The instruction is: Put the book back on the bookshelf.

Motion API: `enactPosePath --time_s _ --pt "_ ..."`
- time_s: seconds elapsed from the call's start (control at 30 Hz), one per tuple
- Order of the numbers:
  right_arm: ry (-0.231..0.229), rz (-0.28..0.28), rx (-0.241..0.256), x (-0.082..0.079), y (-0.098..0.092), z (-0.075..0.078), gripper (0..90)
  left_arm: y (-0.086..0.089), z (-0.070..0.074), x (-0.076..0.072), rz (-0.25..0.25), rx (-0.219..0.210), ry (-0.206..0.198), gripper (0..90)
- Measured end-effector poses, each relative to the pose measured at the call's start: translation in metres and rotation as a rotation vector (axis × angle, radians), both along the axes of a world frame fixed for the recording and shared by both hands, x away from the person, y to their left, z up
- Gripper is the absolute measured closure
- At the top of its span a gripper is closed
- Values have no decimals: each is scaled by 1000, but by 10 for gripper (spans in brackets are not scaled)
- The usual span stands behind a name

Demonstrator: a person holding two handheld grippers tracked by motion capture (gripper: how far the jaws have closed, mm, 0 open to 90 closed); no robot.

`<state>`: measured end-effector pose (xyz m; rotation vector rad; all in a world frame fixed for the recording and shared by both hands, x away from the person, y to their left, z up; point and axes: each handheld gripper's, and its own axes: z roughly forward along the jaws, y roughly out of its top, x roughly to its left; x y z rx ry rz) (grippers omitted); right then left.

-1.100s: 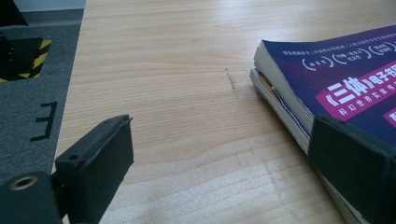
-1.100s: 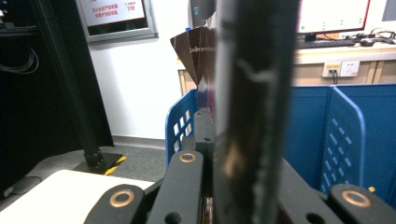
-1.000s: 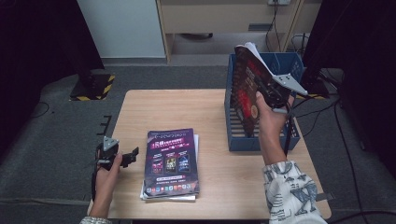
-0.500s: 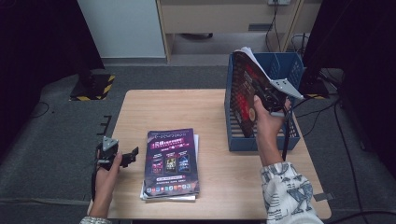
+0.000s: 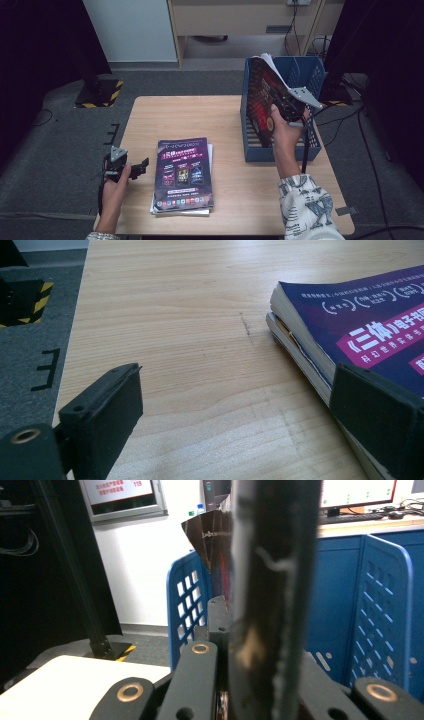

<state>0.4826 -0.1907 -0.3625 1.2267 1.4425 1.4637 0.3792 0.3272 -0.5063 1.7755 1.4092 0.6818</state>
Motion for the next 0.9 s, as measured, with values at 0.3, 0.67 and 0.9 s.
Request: enactPosePath --time_s 0.3,0.67,0.9 --pt "20 -13 -18 2 6 -15 863 0 0 0 2 -3 -2 66" --pt "12 -37 -28 6 9 -19 864 -3 -1 1 -1 -6 0 66" --pt "4 -45 -29 11 11 -17 864 -3 0 0 0 -7 0 66"
